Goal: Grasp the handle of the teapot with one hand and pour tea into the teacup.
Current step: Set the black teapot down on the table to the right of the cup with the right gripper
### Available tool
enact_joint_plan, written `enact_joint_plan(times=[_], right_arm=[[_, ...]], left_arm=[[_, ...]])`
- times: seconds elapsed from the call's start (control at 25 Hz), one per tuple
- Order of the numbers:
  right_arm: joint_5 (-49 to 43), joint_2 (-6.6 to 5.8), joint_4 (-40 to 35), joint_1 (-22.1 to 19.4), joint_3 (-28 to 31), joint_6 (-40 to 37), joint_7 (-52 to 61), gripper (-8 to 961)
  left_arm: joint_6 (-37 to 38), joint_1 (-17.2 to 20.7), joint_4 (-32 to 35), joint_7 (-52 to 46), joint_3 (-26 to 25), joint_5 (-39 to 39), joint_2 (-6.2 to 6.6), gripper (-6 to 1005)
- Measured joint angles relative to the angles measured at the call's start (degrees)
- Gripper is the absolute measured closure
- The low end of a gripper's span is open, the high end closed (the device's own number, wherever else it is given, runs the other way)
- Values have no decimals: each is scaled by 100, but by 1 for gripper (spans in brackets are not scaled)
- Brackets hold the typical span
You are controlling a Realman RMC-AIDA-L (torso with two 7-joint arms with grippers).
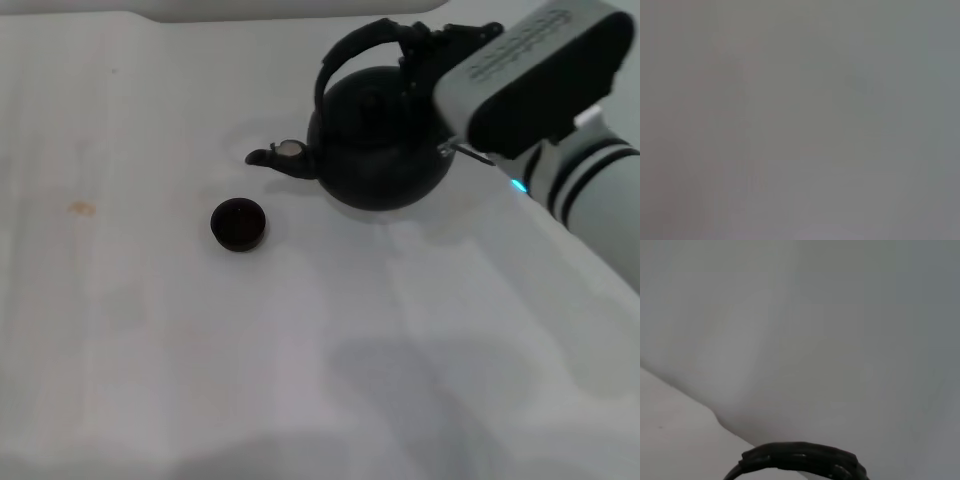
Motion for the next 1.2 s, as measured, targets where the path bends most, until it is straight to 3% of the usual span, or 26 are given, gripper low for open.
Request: enact_joint_plan(times=[0.28, 0.52, 1.2], right_arm=[[2, 27, 129, -652, 765, -1295, 644, 847], [66, 42, 615, -782, 1386, -2298, 950, 847], [141, 47, 795, -763, 1568, -2508, 936, 847]], left_arm=[[14, -8, 7, 0, 1, 10, 16, 128], [18, -42, 12, 0, 1, 23, 17, 127], [-22, -62, 0, 0, 19, 40, -1, 128]])
